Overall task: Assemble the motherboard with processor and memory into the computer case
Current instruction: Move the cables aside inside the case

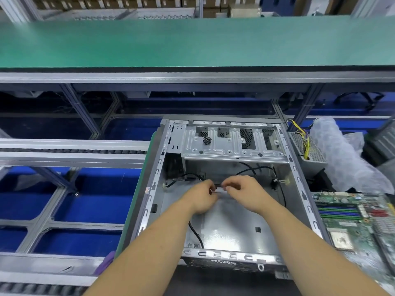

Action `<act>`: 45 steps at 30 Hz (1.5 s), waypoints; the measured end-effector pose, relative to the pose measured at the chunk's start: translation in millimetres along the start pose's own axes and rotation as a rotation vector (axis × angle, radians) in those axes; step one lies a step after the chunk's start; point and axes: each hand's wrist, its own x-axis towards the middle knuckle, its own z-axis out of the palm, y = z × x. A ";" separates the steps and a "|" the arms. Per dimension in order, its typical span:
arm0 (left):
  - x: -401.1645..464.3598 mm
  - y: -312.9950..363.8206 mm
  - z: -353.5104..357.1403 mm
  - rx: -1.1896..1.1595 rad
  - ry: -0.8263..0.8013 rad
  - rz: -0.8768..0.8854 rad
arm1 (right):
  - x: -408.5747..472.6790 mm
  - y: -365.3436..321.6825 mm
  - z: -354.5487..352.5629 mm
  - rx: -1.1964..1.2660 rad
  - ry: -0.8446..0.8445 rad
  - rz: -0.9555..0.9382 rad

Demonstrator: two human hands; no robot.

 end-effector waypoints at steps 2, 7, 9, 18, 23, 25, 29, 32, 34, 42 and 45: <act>-0.3 -0.2 -4.9 -0.051 0.076 -0.060 | 1.3 6.9 -8.2 -0.096 0.149 0.078; 0.0 -6.0 -7.7 -0.029 0.072 -0.117 | -6.3 20.3 -20.5 -0.314 0.170 0.446; 0.9 -6.3 -6.2 -0.030 0.058 -0.107 | -8.9 22.1 -20.1 -0.364 0.123 0.544; 0.6 -1.5 -8.9 -0.001 0.096 -0.082 | -9.3 16.3 -24.5 -0.401 0.355 0.645; 2.5 -2.7 -8.1 0.040 0.061 -0.104 | -2.0 21.2 -15.9 -0.188 0.262 0.622; 3.3 -2.8 -7.7 0.056 0.050 -0.104 | 0.2 18.9 -7.9 0.020 0.147 0.629; 4.5 -1.4 -5.9 0.031 0.045 -0.083 | 19.9 1.7 1.6 0.562 0.171 0.651; 3.7 -2.5 -6.2 0.013 0.087 -0.079 | 42.9 -20.5 11.1 0.957 0.241 0.609; 4.6 -3.6 -6.4 0.015 0.122 -0.082 | 57.2 -30.0 18.3 1.307 0.325 0.558; 0.5 -3.2 -6.1 0.193 0.142 -0.065 | 101.6 -35.7 45.0 1.866 0.581 0.563; -0.8 -3.2 -6.6 0.227 0.141 -0.076 | 112.8 -37.9 68.7 1.470 0.375 0.639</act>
